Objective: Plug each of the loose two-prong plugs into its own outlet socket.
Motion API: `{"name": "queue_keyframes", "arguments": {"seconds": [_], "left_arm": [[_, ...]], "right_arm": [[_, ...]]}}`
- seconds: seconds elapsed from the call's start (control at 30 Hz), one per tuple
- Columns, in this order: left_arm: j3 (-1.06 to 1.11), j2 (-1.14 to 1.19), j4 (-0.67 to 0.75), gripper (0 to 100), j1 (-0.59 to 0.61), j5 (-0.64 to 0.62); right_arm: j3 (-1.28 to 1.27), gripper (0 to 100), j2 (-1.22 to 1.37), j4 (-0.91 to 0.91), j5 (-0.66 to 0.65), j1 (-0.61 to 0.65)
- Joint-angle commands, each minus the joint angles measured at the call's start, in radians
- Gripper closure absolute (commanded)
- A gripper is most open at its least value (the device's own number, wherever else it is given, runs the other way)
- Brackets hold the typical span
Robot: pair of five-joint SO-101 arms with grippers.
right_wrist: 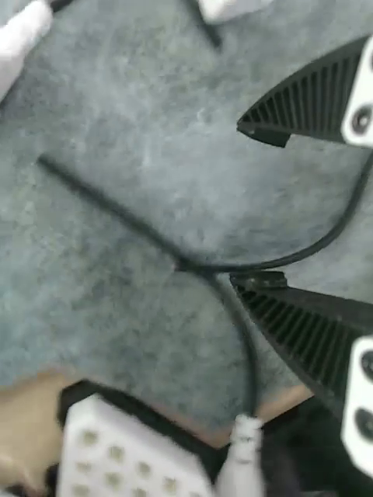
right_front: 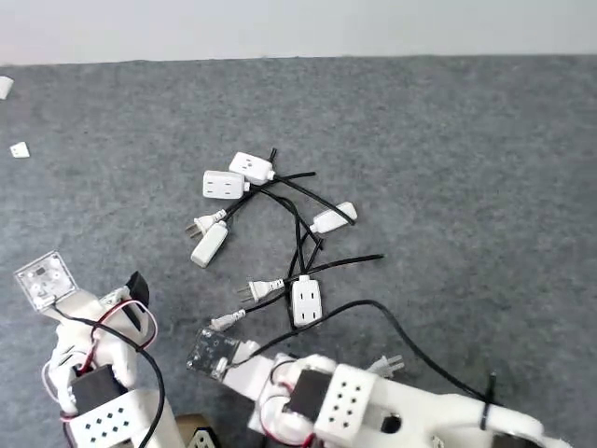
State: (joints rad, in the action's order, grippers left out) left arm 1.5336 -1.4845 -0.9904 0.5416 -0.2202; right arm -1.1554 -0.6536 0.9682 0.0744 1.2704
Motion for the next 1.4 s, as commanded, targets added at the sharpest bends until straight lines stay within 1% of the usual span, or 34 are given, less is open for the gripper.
{"name": "queue_keyframes", "arguments": {"seconds": [0.0, 0.07, 0.13, 0.27, 0.47, 0.53, 0.67, 0.73, 0.77, 0.83, 0.93, 1.03, 1.13, 1.37], "left_arm": [[-0.012, -0.003, 0.035, 73, -0.005, 0.009], [-0.012, -0.003, 0.035, 73, -0.003, 0.009], [-0.012, -0.003, 0.035, 73, -0.003, 0.009], [-0.010, -0.003, 0.038, 73, -0.003, 0.009], [-0.010, -0.003, 0.038, 73, -0.003, 0.011], [-0.010, -0.003, 0.038, 73, -0.003, 0.011], [-0.010, -0.003, 0.038, 73, -0.003, 0.011], [-0.010, -0.003, 0.038, 73, -0.003, 0.011], [-0.010, -0.003, 0.038, 73, -0.003, 0.011], [-0.010, -0.003, 0.038, 73, -0.003, 0.011], [-0.010, -0.003, 0.038, 73, -0.003, 0.011], [-0.010, -0.003, 0.038, 73, -0.003, 0.011], [-0.010, -0.003, 0.038, 73, -0.005, 0.011], [-0.010, -0.003, 0.037, 73, -0.006, 0.011]], "right_arm": [[0.011, 74.6, 0.114, -0.140, 0.083, 0.018], [0.037, 74.6, 0.176, -0.179, 0.161, 0.018], [0.075, 74.6, 0.231, -0.177, 0.227, 0.018], [0.104, 74.6, 0.288, -0.182, 0.244, 0.022], [0.106, 74.9, 0.295, -0.188, 0.244, 0.024], [0.106, 79.7, 0.300, -0.202, 0.244, 0.024], [0.101, 99.8, 0.302, -0.239, 0.244, 0.016], [0.100, 96.3, 0.302, -0.232, 0.244, 0.016], [0.100, 96.2, 0.302, -0.231, 0.244, 0.016], [0.098, 99.5, 0.298, -0.231, 0.244, 0.016], [0.101, 99.1, 0.294, -0.208, 0.244, 0.002], [0.107, 99.1, 0.285, -0.188, 0.242, -0.038], [0.112, 99.1, 0.211, -0.142, 0.242, -0.108], [0.098, 99.1, -0.131, -0.024, 0.239, -0.377]]}}
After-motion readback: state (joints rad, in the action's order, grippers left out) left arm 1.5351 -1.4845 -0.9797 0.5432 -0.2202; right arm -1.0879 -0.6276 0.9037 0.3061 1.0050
